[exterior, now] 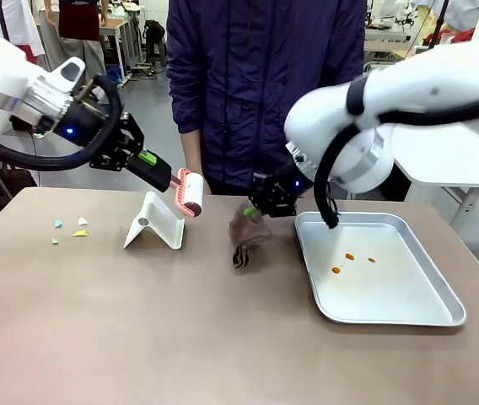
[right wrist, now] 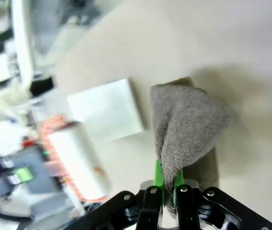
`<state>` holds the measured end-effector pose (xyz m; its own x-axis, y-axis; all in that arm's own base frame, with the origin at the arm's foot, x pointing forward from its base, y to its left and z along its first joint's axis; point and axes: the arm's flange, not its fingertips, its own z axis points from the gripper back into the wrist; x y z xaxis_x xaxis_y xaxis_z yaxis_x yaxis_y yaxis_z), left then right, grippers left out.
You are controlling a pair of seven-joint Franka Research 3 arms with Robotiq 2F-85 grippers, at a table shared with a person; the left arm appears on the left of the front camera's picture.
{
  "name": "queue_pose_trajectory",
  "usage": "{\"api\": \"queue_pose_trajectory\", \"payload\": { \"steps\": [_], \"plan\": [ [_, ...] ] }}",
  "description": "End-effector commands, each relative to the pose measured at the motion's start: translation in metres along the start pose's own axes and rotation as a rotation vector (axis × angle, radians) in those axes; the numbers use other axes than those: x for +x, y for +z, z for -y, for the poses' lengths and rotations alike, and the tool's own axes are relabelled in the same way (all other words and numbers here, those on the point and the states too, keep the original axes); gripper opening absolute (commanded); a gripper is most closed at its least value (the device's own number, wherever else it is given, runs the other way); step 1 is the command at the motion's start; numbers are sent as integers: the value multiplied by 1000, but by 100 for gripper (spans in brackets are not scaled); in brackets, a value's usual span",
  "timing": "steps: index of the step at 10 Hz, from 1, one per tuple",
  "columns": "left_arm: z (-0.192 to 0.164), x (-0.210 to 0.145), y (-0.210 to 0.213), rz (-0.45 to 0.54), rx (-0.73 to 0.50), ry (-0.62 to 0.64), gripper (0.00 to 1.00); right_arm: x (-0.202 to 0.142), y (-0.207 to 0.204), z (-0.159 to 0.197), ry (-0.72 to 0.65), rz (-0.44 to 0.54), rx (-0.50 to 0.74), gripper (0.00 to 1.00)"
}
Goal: Clean the surface of the table.
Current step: Hold the Lint Roller with your left hand and the towel with your right hand.
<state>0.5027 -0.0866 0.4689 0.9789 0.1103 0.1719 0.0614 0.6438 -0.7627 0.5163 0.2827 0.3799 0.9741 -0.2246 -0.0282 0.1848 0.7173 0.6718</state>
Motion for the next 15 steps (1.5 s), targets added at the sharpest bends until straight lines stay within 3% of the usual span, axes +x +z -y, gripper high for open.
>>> {"api": "queue_pose_trajectory", "payload": {
  "steps": [1,4,8,9,11,14,15],
  "plan": [
    [-15,-26,35,-40,-123,24,0,-49,50,76,-16,-147,261,0],
    [-47,-95,96,-61,-315,-56,0,-102,87,111,-4,-269,460,0],
    [-124,-162,148,-66,-565,-172,0,-142,195,203,-37,-56,657,0],
    [-150,-165,160,2,-638,-96,0,-140,221,231,-123,37,664,0],
    [-205,-166,178,39,-737,58,0,-139,252,282,-152,102,721,0],
    [-280,-170,186,47,-676,252,0,-150,281,341,-256,206,837,0],
    [-297,-175,185,84,-659,226,0,-153,284,354,-286,231,869,0]
  ]
}}
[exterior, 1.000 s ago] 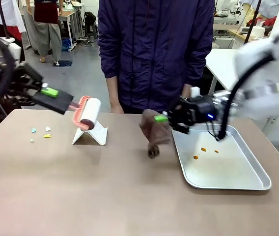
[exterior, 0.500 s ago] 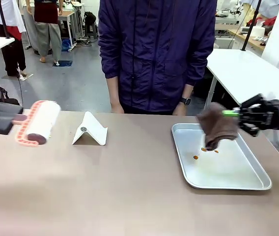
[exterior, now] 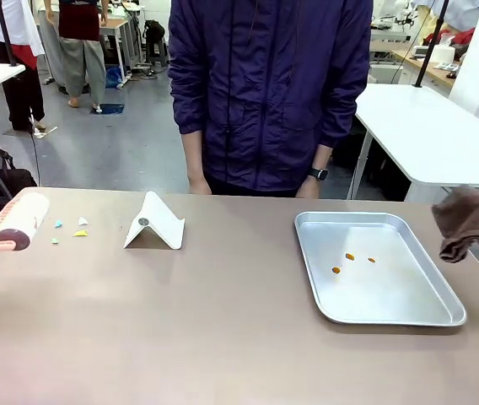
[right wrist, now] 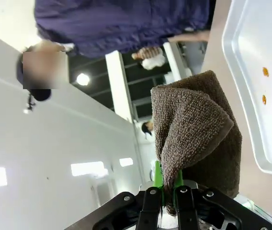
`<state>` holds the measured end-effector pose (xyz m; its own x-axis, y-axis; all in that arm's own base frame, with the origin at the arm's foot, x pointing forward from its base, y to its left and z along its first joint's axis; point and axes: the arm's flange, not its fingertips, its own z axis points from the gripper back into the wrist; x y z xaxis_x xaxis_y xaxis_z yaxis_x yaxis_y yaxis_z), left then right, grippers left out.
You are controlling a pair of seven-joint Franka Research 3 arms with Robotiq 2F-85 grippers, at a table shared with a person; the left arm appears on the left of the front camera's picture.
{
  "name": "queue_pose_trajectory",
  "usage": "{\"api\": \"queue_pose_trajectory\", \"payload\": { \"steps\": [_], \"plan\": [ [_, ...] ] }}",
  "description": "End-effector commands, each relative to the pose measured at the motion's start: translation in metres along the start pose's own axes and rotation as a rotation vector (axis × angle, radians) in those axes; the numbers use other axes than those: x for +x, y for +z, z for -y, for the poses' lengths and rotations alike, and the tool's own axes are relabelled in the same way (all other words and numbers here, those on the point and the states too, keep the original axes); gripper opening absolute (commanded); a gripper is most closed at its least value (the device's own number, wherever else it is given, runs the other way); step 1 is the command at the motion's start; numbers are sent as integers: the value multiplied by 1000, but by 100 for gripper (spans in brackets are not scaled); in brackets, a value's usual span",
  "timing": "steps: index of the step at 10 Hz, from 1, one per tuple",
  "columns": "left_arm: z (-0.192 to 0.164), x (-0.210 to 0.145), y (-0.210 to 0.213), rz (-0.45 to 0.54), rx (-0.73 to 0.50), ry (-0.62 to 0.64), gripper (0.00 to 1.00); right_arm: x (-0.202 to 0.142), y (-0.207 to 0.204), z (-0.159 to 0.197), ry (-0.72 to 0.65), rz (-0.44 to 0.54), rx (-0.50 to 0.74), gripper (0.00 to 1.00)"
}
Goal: Clean the surface of the table.
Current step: Hold the Lint Roller with your left hand and the towel with your right hand, then if a person points to the right, clean the right side of the table with your right hand, and if they point to the left, clean the left side with your left hand.
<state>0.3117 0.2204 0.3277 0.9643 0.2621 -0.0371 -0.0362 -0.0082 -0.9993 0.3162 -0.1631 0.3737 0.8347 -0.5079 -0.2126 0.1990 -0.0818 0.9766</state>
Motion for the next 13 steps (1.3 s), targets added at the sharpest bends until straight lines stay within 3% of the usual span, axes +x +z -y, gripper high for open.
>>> {"api": "queue_pose_trajectory", "payload": {
  "steps": [1,2,3,13],
  "plan": [
    [-6,-1,10,78,-32,-58,0,-57,0,35,3,51,61,0],
    [-12,-1,13,151,-45,-87,0,-55,-2,41,-26,92,47,0],
    [-10,3,9,31,0,1,0,2,16,8,-20,31,27,0],
    [-10,3,9,31,0,1,0,2,16,8,-20,31,27,0]
  ]
}}
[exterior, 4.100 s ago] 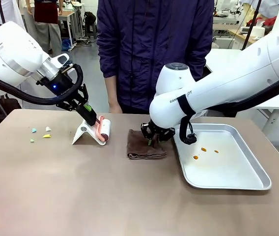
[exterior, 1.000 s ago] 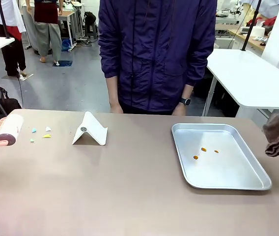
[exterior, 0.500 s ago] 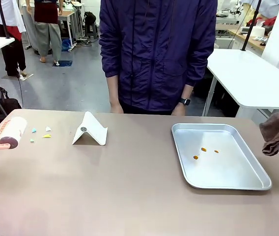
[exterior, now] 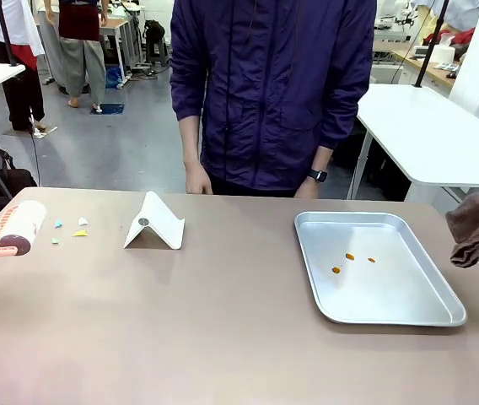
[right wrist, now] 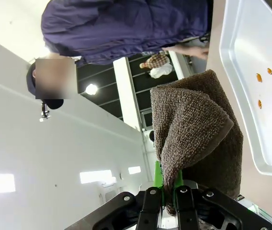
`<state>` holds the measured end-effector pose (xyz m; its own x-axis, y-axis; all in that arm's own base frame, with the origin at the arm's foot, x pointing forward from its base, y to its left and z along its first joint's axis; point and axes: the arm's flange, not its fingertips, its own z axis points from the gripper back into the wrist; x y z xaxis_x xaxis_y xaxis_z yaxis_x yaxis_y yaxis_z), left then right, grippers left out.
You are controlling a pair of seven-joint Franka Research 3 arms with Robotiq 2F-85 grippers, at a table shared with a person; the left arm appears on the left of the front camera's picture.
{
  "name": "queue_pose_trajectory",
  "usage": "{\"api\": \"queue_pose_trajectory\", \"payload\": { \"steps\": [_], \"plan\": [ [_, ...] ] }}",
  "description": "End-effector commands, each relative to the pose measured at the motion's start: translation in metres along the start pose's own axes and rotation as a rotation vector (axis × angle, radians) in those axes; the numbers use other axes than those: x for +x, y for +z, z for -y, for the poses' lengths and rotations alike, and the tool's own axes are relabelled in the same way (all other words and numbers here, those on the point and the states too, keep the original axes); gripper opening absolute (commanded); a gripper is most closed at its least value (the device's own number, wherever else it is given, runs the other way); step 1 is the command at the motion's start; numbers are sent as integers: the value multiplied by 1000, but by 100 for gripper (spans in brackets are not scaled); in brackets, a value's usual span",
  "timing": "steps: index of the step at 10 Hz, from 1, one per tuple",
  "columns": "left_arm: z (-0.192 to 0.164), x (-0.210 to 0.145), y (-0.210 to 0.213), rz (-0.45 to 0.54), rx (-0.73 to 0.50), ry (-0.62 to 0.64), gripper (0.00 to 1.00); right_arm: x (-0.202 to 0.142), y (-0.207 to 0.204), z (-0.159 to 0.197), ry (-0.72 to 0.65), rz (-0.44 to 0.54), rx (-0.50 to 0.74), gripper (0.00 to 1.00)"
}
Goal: Clean the surface of the table.
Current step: If a person points to the right, clean the right side of the table with your right hand, and if they point to the left, clean the left side with your left hand.
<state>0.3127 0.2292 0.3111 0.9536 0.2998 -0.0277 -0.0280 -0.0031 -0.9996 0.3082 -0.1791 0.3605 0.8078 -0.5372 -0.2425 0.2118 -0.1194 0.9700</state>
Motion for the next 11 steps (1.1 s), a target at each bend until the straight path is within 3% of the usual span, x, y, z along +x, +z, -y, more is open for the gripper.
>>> {"api": "queue_pose_trajectory", "payload": {
  "steps": [1,11],
  "plan": [
    [6,-1,1,-8,-2,10,0,-2,-2,-5,11,-7,2,0],
    [6,-1,1,-8,-2,10,0,-2,-2,-5,11,-7,2,0]
  ]
}}
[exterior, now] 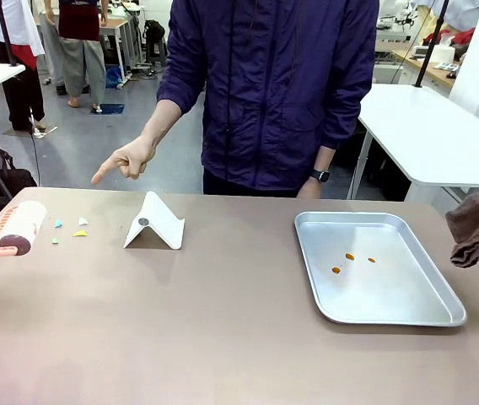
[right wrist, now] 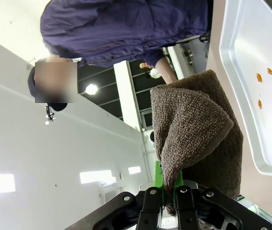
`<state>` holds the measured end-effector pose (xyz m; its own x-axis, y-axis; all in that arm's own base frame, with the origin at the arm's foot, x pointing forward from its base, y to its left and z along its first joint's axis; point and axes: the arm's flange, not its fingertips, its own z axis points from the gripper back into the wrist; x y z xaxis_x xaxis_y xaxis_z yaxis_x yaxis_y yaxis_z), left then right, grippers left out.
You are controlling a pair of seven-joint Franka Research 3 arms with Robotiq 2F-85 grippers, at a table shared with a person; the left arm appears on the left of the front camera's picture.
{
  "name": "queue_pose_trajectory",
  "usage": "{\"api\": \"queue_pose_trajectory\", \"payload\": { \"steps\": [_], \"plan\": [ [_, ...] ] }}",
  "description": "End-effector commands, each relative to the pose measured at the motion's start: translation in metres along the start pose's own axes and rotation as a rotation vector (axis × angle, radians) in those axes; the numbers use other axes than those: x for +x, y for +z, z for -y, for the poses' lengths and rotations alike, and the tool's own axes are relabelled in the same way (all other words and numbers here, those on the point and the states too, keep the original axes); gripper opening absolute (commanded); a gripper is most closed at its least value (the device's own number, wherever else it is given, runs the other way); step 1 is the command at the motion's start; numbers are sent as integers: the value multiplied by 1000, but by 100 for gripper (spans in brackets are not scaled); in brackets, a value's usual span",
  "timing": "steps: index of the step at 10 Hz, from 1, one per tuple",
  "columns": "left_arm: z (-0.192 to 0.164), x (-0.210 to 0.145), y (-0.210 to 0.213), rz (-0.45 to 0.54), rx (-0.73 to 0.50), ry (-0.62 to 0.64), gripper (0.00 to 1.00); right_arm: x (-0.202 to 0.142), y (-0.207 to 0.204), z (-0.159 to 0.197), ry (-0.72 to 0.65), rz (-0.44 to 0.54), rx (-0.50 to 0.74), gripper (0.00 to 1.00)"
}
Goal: Clean the surface of the table.
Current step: If a person points to the right, clean the right side of the table with your right hand, and if they point to the left, clean the left side with your left hand.
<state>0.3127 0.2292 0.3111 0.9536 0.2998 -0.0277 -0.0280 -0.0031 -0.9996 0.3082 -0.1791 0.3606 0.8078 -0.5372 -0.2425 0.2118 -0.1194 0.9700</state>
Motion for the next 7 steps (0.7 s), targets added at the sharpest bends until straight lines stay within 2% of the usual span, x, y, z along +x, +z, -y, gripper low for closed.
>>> {"api": "queue_pose_trajectory", "payload": {
  "steps": [1,4,5,6,7],
  "plan": [
    [6,-1,1,-8,-2,10,0,-2,-2,-5,11,-7,2,0],
    [6,-1,1,-8,-2,10,0,-2,-2,-5,11,-7,2,0],
    [0,0,0,0,0,0,22,-2,-2,-5,11,-7,2,0],
    [-1,8,4,47,18,-43,22,-2,-2,-5,11,-7,2,0],
    [0,24,4,137,65,-83,22,-2,-2,-5,11,-7,2,0]
  ]
}}
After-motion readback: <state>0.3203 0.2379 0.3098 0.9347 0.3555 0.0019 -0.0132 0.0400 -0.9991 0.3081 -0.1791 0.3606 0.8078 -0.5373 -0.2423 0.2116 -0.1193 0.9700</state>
